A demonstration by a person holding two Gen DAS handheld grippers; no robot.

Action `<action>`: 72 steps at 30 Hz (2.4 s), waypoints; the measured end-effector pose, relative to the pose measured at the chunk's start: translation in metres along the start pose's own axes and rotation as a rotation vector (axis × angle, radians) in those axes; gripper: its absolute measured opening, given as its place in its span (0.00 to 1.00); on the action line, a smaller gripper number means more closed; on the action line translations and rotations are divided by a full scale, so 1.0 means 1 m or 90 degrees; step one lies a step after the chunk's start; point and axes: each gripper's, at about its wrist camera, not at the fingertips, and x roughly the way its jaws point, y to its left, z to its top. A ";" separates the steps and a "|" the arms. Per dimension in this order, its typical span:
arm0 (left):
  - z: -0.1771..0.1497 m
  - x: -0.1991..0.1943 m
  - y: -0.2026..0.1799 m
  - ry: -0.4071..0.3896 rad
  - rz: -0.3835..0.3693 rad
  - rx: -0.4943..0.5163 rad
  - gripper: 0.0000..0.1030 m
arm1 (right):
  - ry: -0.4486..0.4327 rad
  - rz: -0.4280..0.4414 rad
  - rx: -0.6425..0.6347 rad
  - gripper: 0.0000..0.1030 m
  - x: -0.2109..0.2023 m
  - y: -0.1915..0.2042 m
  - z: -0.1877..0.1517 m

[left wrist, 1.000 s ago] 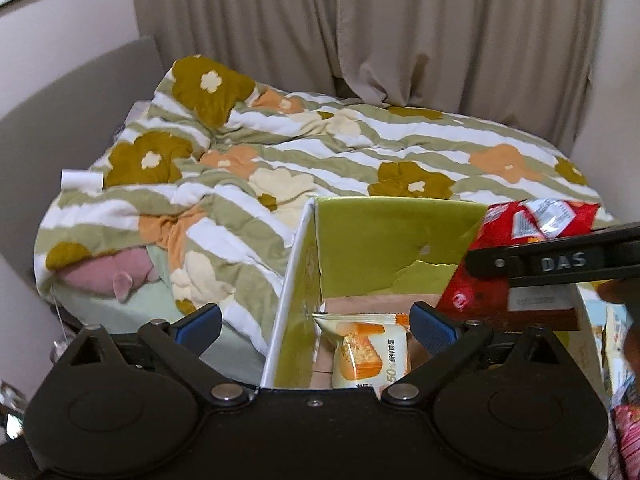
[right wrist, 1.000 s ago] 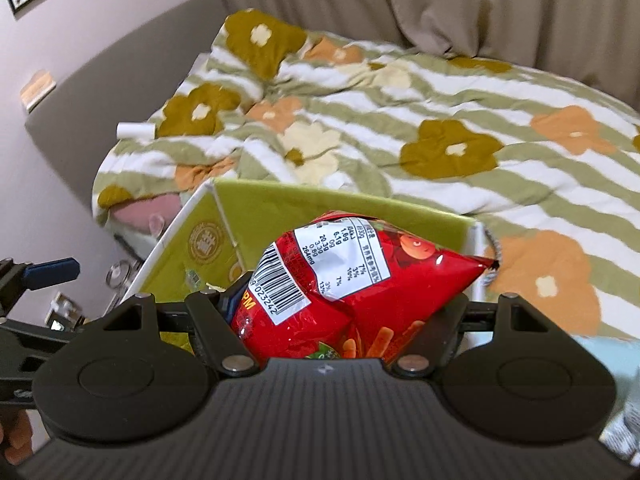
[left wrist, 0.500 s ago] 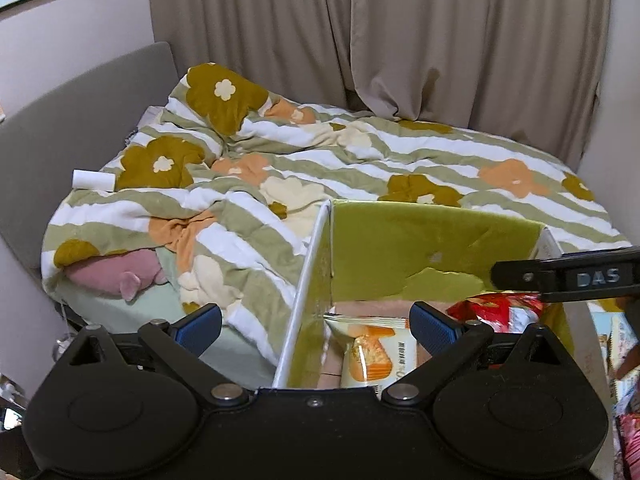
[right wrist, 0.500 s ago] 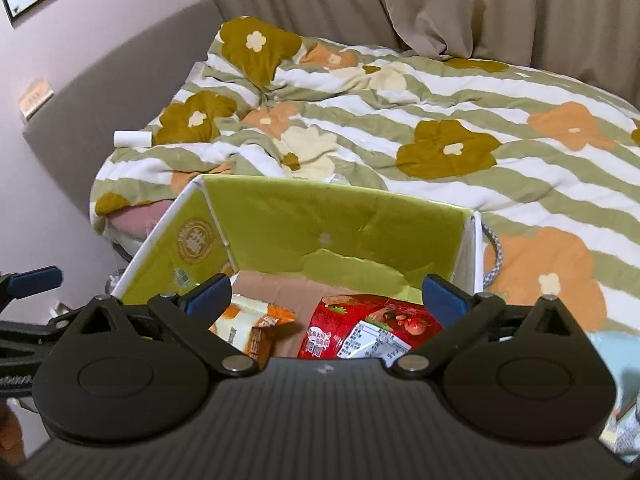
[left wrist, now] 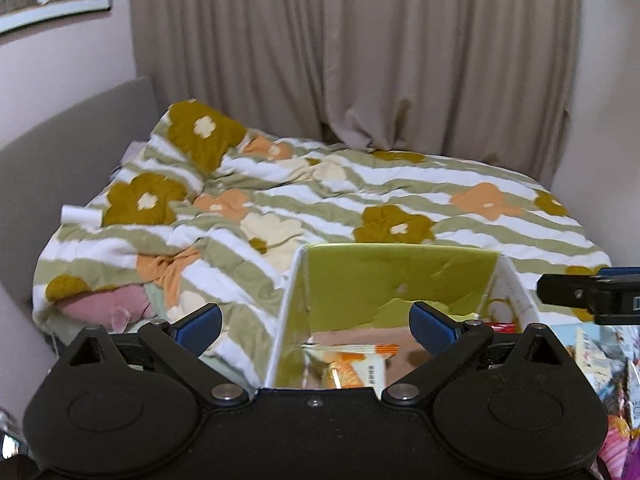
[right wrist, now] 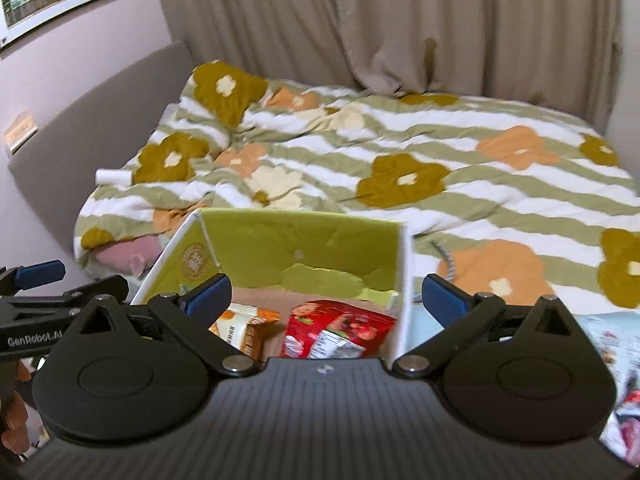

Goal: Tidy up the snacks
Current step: 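Move both grippers back to the snack pile, then grasp the purple bag with the left gripper while the right grasps the gold Pillows bag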

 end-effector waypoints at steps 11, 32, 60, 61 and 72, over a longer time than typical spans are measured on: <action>-0.010 -0.039 -0.061 -0.014 -0.090 0.070 0.99 | -0.065 -0.074 0.062 1.00 -0.087 -0.044 -0.029; -0.116 -0.106 -0.251 0.049 -0.166 0.051 0.99 | -0.046 -0.110 0.027 1.00 -0.208 -0.230 -0.143; -0.215 -0.014 -0.374 0.181 -0.220 0.100 0.94 | 0.048 -0.043 -0.003 0.90 -0.126 -0.323 -0.241; -0.216 -0.012 -0.373 0.187 -0.220 0.094 0.94 | 0.052 -0.037 -0.006 0.89 -0.123 -0.323 -0.242; -0.223 -0.008 -0.364 0.217 -0.261 0.043 0.69 | 0.081 0.010 -0.005 0.81 -0.103 -0.320 -0.246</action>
